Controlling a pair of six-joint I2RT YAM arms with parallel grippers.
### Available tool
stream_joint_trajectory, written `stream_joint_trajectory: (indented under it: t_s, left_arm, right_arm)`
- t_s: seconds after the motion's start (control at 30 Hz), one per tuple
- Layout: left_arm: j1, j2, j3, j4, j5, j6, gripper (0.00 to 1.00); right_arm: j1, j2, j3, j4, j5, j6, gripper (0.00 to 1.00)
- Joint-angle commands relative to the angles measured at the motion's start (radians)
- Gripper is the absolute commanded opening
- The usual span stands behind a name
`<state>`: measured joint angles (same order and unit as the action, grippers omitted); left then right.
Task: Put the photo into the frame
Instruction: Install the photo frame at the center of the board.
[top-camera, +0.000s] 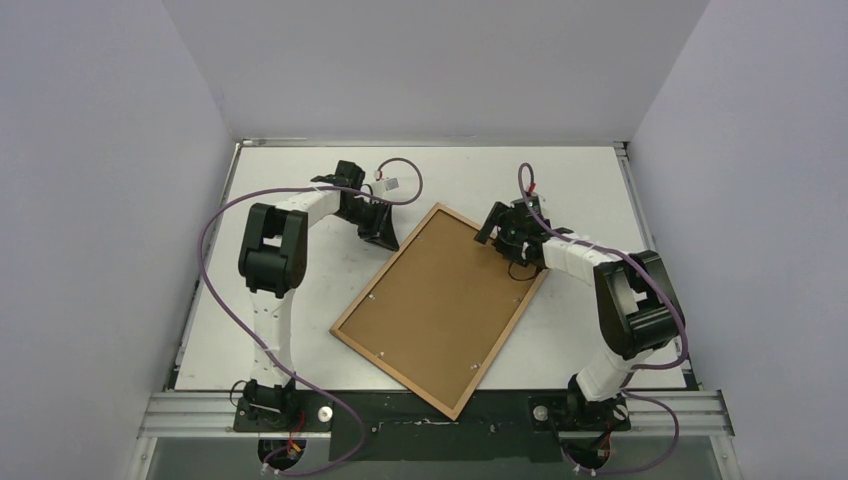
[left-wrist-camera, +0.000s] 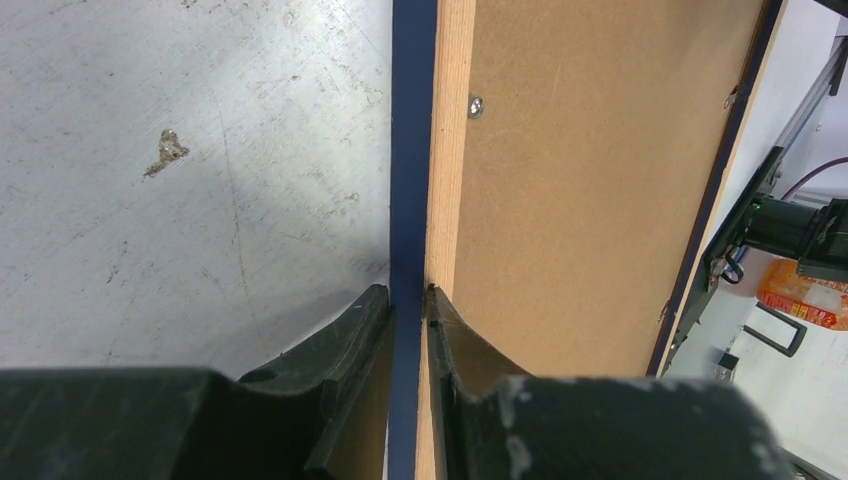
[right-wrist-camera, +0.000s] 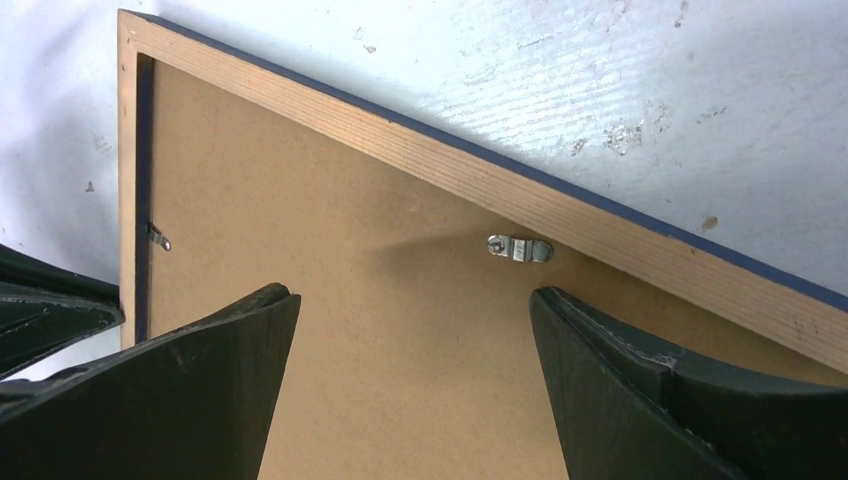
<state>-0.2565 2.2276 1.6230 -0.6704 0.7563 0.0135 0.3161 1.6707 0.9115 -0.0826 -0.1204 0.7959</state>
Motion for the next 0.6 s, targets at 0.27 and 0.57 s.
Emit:
stream_joint_trajectory:
  t_s: [0.27, 0.57]
  left_arm:
    - [-0.012, 0.01, -0.008, 0.003, -0.015, 0.046, 0.12]
    - [-0.013, 0.014, -0.004, 0.005, -0.011, 0.043, 0.1]
  right_arm:
    - [0.01, 0.035, 0.062, 0.024, 0.065, -0.032, 0.9]
    - [0.02, 0.053, 0.087, 0.032, 0.07, -0.046, 0.9]
